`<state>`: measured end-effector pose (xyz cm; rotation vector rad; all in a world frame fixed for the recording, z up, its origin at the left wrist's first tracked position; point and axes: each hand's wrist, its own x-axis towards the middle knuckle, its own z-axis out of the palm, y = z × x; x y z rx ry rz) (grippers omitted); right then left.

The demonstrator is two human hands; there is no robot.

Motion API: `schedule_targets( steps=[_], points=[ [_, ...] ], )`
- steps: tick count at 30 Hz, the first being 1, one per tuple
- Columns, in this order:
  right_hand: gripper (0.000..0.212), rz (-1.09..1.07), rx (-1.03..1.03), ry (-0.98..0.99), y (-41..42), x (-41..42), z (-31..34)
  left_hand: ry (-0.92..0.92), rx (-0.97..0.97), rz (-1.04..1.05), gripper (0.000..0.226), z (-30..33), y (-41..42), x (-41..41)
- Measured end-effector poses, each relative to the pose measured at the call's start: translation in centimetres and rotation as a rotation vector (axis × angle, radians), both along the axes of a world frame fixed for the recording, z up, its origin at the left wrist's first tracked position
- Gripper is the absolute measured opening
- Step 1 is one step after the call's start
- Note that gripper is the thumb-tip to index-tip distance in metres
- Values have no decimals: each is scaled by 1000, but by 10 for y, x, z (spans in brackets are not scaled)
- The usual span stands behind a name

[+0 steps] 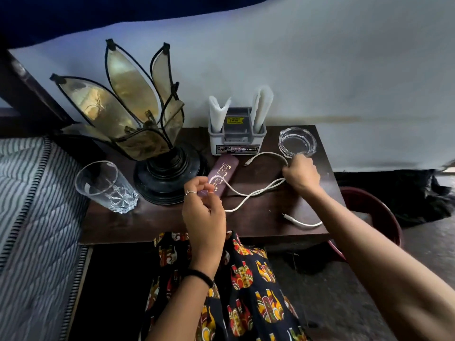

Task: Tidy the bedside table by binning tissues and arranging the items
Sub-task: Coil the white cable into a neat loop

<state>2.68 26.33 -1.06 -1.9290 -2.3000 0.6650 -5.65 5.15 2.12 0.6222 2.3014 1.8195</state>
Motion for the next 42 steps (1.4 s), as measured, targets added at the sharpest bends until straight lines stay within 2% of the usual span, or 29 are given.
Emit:
schedule_targets(
  steps=[4,8,12,16,21,24,26,27,31,35,37,39,42],
  points=[
    [10,-33,-9,275,-5,7,15,49,-5,-54,36,-2,-3,4],
    [14,168,-119,584,-25,31,59,113,-58,-145,26,6,-8,13],
    [11,343,-280,875,-57,59,111,158,-62,-243,38,34,-12,18],
    [7,437,-245,971,-86,86,154,328,-74,-388,56,78,-12,21],
    [5,554,-170,1041,-112,115,192,353,-187,-536,66,122,-14,32],
    [7,555,-186,1133,-123,129,207,223,-191,-643,45,139,-18,44],
    [10,551,-204,1169,-128,138,213,47,-83,-702,17,147,-24,56],
    [9,545,-205,1177,-130,140,214,-40,3,-711,11,150,-26,62],
    [15,530,-174,1101,-138,145,203,-328,235,-693,20,167,-39,78],
    [32,694,-180,741,-149,151,179,-518,351,-688,21,181,-49,86],
    [34,746,-172,654,-152,156,166,-587,409,-619,22,183,-53,84],
    [33,719,-160,686,-151,161,155,-645,475,-521,24,184,-57,77],
    [33,490,-237,889,-145,169,142,-668,546,-415,24,187,-65,64]
  ],
)
